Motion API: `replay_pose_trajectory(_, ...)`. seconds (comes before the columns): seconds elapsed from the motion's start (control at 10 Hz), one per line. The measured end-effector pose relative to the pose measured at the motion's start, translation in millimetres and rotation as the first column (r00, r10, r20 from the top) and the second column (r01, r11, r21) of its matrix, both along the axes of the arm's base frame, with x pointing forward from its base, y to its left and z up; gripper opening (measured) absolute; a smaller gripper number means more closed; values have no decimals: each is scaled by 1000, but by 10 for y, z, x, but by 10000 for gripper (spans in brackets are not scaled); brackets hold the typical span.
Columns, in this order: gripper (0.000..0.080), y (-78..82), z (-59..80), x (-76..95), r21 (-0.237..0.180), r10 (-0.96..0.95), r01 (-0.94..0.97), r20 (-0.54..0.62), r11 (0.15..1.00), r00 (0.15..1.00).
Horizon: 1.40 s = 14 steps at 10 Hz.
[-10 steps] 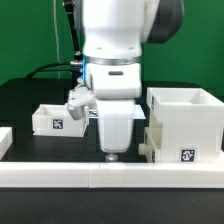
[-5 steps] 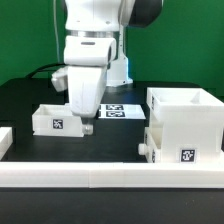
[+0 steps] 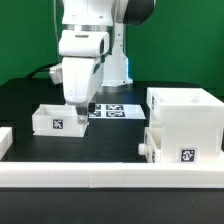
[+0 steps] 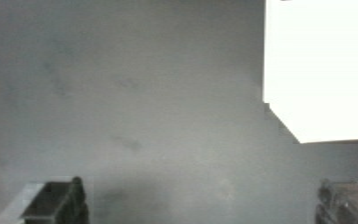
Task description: Assemble drawer
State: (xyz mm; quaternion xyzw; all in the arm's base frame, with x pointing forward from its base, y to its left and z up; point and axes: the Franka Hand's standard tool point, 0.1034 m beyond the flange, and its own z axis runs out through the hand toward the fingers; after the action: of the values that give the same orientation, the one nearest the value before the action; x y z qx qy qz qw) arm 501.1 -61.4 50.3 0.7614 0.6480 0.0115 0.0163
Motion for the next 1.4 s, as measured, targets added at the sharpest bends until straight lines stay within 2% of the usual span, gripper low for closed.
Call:
replay_pose_trajectory(0.2, 649, -44, -20, -21, 7, -83, 83, 4, 996, 997)
replay_pose_trajectory(0.3, 649, -205, -95, -133, 9, -245, 245, -2, 969, 970)
replay_pose_trajectory(0.4, 649, -194, -92, -128, 7, -306, 306, -3, 952, 952)
replay_pose_trajectory(1.4, 649, -194, -92, -128, 7, -306, 306, -3, 952, 952)
